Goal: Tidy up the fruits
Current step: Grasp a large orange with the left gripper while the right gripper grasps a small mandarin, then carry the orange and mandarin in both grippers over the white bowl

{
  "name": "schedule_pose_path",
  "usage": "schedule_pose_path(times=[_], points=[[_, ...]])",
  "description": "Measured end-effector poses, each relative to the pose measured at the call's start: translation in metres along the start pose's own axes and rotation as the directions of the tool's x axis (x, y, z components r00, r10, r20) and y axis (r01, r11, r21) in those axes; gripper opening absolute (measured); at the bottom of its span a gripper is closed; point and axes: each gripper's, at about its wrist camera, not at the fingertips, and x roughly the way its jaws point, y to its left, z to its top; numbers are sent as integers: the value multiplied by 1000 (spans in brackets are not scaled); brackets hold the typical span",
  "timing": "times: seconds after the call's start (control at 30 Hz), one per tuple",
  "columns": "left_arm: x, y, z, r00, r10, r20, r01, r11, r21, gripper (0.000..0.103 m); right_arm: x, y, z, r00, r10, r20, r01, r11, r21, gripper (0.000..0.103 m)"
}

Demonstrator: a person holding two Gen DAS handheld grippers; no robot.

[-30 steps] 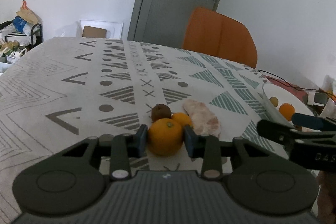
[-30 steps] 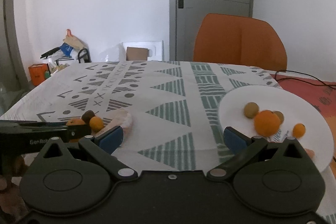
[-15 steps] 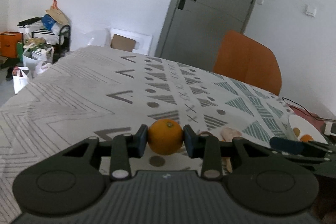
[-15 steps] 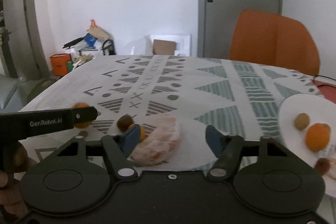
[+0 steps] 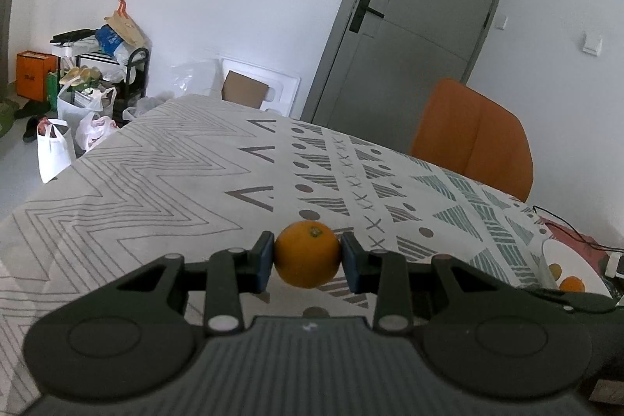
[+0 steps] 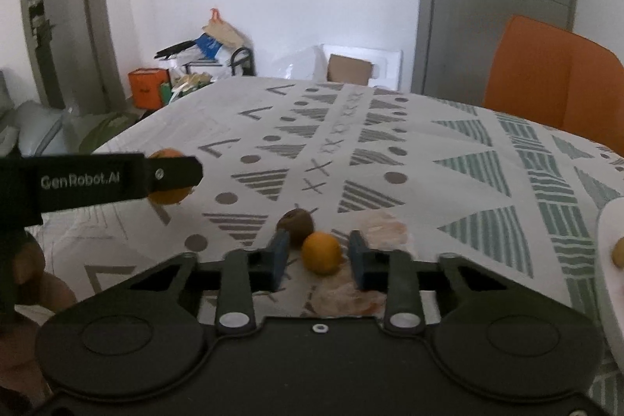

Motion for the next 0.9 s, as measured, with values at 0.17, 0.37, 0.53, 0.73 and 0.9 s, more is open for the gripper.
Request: schedule_pose_path(times=[0.17,0.37,0.53,0.73,0.9], points=[[2,-2,-3,1000,2,-9,-2,1000,11,35,-11,-4,0,1000,-9,21,9,1000,18,20],[2,-8,-6,1000,4,-7,-4,999,32,35,-31,-15,-2,998,-42,55,39,997,61,20],[3,-24,-9,1000,8,-18,-7,997,77,35,-56,-31,-4,992,-74,103,64,993,100,20],[-8,-49,-7,1000,-14,6,13,991,133,35,-81,-58,-13,981,-124,150,100,982,158,20],[-12,-69,-11,999,-35,2,34,984,177,35,-90,-74,-19,973,-142,180,104,974,204,20]])
